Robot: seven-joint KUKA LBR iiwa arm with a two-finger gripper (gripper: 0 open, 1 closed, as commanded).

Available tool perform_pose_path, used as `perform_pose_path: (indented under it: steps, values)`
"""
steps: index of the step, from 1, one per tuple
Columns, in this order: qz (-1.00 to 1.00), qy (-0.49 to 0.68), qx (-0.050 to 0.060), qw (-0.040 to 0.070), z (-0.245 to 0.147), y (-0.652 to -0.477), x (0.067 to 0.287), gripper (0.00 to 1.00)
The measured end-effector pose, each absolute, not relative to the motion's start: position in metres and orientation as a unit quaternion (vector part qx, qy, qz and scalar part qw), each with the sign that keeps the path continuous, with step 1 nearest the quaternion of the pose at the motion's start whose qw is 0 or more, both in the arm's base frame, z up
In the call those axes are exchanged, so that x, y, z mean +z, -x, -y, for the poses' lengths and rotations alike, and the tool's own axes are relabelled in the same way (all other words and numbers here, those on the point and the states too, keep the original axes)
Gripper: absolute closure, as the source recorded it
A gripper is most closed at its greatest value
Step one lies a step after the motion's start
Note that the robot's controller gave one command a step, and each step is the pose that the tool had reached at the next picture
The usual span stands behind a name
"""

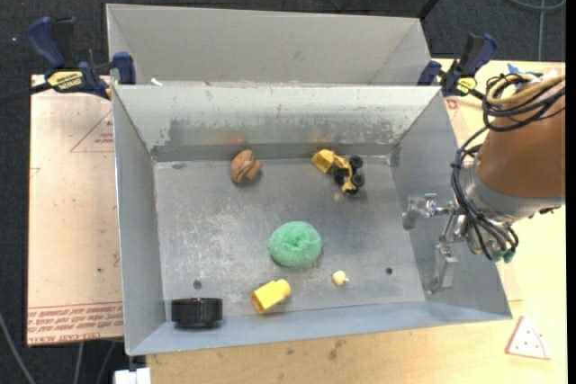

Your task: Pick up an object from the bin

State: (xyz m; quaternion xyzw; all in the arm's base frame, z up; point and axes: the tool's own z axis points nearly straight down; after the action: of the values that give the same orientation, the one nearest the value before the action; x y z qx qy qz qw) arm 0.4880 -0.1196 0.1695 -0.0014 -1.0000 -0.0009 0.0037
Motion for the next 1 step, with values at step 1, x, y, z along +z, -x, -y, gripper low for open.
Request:
perform_pose_path:
  steps: [1]
  values:
    - [1.000, 0.000, 0.000, 0.000, 0.1191, -0.4900, 0.1735, 0.00]
